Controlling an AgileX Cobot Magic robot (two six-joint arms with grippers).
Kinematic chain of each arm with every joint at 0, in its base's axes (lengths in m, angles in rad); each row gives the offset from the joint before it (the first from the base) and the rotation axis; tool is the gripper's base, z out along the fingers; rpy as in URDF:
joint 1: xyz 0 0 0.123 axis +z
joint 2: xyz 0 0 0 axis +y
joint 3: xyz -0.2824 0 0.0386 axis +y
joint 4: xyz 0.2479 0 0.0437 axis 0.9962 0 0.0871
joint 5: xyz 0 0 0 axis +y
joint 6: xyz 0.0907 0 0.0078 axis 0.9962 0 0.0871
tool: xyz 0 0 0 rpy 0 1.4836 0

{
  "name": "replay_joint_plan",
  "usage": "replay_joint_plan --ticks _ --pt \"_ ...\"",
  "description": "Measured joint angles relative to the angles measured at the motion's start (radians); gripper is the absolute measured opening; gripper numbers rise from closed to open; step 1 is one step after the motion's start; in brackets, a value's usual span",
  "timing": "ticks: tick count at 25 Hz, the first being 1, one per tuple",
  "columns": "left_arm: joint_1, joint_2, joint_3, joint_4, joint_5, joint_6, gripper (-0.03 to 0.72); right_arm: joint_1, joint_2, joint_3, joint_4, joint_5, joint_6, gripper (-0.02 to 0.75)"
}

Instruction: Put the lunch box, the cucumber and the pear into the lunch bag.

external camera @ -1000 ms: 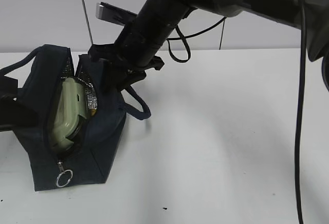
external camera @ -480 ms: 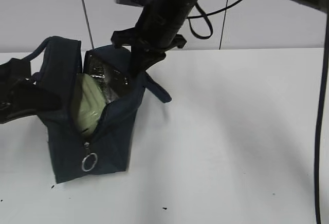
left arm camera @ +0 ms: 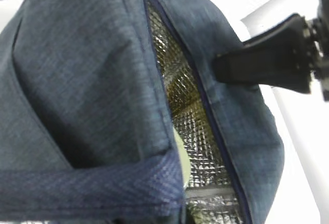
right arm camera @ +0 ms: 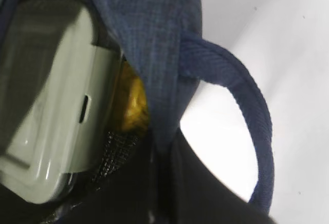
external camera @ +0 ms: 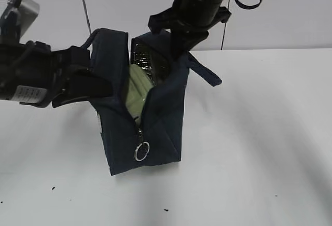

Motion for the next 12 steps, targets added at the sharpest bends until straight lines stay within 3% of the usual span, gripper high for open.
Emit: replay_joint_plan --ticks 9,12 --pt "-0.05 0.126 -0.038 -0.015 0.016 0.005 -0.019 -0.099 -0.089 0.222 0.012 -0.012 -0.002 0.006" --pt "-0.05 0.126 -0.038 -0.015 0.016 0.005 -0.019 -0.099 -0.093 0.231 0.078 -0.018 -0.047 0.006"
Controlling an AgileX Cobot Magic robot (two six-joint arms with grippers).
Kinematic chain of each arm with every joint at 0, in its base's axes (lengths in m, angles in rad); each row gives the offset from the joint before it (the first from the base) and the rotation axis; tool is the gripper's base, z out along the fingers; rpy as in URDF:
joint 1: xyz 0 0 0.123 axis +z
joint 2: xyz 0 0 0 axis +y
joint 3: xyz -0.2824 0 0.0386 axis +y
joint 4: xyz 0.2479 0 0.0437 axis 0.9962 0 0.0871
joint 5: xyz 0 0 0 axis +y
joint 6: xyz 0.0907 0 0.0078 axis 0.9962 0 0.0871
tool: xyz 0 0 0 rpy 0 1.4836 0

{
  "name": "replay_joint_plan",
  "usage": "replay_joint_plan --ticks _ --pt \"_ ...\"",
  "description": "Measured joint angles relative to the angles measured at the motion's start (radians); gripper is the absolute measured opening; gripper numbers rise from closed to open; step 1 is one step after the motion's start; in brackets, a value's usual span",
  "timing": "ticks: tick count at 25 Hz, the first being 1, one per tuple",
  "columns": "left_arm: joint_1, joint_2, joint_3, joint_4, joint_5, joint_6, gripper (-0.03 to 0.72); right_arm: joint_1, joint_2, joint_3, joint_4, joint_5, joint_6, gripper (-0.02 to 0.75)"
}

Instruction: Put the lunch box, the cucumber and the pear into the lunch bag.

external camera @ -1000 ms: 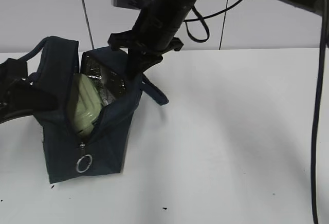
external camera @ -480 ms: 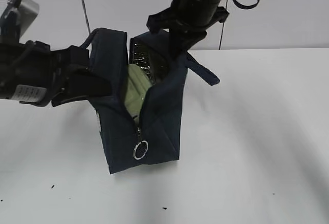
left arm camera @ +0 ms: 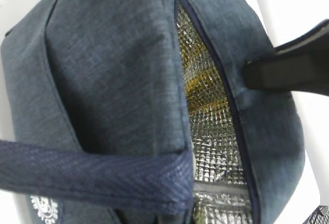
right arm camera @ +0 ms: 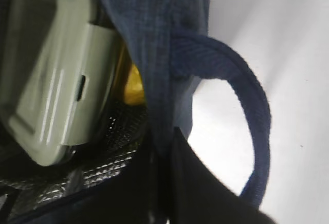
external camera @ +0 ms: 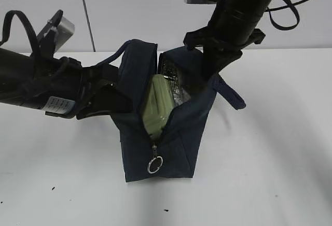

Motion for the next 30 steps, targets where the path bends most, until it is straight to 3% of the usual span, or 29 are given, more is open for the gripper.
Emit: replay_joint_plan --ticks 3,6,10,13,17,24,30 --pt "0.0 0.001 0.0 0.0 0.0 0.011 -0.006 0.0 0.0 0.002 0.041 0.0 -0.026 0.007" --pt "0.0 0.001 -0.004 -0.003 0.004 0.023 0.088 0.002 0.0 0.002 0.049 -0.002 -0.036 0.039" --pt "0.0 0.001 -0.01 -0.011 0.01 0.033 0.293 0.002 0.0 0.002 0.055 -0.001 -0.042 0.203" --pt "0.0 0.001 -0.01 -0.012 0.029 0.071 0.372 0.002 -0.002 0.002 0.055 -0.001 -0.049 0.358" --pt "0.0 0.001 -0.01 -0.012 0.094 0.145 0.391 0.002 -0.002 0.002 0.057 -0.001 -0.07 0.45" --pt "0.0 0.001 -0.01 0.033 0.135 0.259 0.393 0.002 -0.004 0.002 0.136 -0.002 -0.129 0.463" --pt "0.0 -0.003 -0.01 0.158 0.157 0.275 0.393 0.002 -0.038 0.002 0.149 -0.002 -0.163 0.463"
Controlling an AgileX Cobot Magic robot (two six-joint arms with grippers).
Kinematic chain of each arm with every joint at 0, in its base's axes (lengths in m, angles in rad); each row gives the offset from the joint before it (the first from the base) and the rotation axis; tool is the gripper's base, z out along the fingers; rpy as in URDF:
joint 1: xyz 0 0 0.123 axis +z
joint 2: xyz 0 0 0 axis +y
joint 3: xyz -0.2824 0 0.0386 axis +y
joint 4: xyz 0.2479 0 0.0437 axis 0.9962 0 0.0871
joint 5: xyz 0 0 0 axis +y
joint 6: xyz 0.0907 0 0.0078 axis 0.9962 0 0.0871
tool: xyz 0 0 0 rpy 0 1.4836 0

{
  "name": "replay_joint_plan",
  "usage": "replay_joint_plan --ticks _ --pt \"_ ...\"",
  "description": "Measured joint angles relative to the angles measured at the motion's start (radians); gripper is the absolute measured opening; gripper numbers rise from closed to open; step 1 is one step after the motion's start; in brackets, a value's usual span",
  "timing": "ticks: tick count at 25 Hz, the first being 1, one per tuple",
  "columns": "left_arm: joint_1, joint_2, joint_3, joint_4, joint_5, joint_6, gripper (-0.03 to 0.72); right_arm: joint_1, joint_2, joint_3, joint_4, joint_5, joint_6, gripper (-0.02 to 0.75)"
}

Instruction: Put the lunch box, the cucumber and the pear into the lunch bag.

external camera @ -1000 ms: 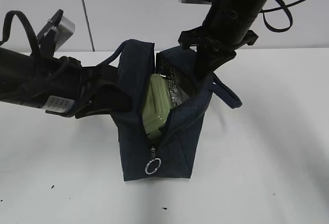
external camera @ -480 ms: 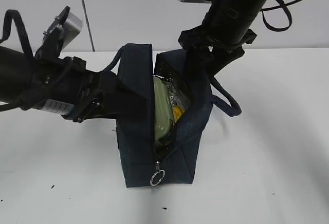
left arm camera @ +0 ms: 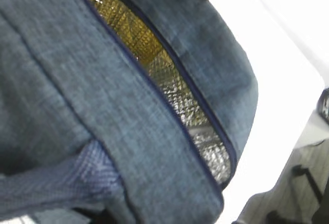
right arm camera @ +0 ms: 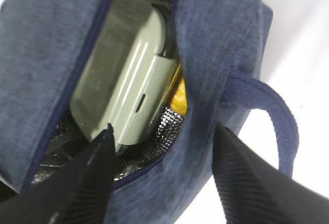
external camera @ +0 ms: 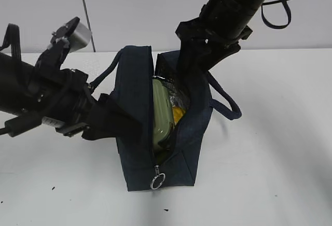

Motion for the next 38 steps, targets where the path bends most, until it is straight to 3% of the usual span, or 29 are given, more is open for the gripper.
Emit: replay_joint_plan --ticks 10,18,20,26,29,33,38 --pt "0.0 0.0 0.0 0.162 0.002 0.007 0.394 0.0 -0.177 0.039 0.026 0.0 -0.039 0.465" --pt "-0.013 0.0 0.0 0.165 -0.069 0.039 0.39 0.0 -0.314 0.312 0.184 -0.058 -0.177 0.465" --pt "-0.013 0.0 0.0 0.166 -0.077 0.04 0.356 0.0 -0.361 0.407 0.248 -0.095 -0.261 0.466" --pt "-0.013 0.0 0.0 0.151 -0.077 0.04 0.12 0.0 -0.455 0.634 0.452 -0.128 -0.535 0.466" --pt "-0.013 0.0 0.0 0.15 -0.077 0.04 0.049 0.0 -0.488 0.747 0.539 -0.135 -0.65 0.466" --pt "-0.013 0.0 0.0 0.148 -0.065 0.04 -0.001 0.0 -0.511 0.877 0.628 -0.147 -0.793 0.466" --pt "-0.013 0.0 0.0 0.133 -0.034 0.04 -0.009 0.0 -0.513 1.001 0.653 -0.17 -0.89 0.466"
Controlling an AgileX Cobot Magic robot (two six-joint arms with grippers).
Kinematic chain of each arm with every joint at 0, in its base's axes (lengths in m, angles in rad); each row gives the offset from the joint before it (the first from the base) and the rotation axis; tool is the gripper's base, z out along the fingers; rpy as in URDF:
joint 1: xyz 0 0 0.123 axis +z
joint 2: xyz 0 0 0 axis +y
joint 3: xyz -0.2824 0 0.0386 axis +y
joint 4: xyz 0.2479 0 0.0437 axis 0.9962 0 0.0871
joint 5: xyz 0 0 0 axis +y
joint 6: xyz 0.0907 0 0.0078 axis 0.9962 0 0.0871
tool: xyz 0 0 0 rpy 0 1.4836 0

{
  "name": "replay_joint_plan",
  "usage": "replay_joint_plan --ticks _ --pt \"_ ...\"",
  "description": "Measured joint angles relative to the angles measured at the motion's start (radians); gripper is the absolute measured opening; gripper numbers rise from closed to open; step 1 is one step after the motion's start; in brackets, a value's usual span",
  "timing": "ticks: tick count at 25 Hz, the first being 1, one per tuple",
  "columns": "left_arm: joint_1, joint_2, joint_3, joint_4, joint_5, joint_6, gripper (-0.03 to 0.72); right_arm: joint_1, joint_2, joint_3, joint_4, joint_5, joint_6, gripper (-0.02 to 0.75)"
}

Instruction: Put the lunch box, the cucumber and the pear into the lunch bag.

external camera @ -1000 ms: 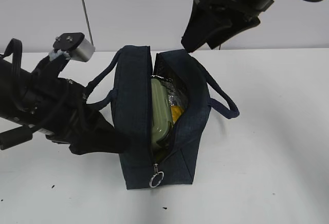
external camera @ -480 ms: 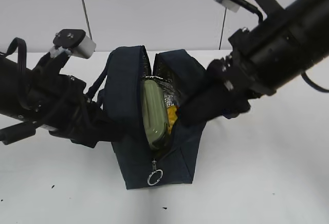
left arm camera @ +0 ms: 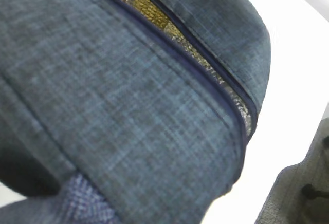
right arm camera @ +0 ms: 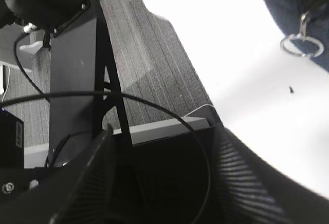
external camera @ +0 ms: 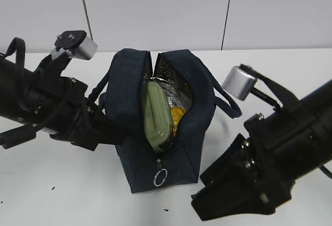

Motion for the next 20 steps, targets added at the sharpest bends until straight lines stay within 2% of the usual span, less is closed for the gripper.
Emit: replay_joint_plan --ticks 12,17,20 --pt "0.0 0.0 0.0 0.018 0.013 0.0 -0.012 0.0 -0.002 0.02 0.03 -0.035 -0.031 0.465" --pt "0.0 0.0 0.0 0.028 -0.006 0.0 -0.013 0.0 -0.002 0.02 0.046 -0.13 -0.192 0.465" --pt "-0.001 0.0 0.0 0.028 -0.035 0.0 -0.013 0.0 -0.002 0.02 0.109 -0.157 -0.315 0.465"
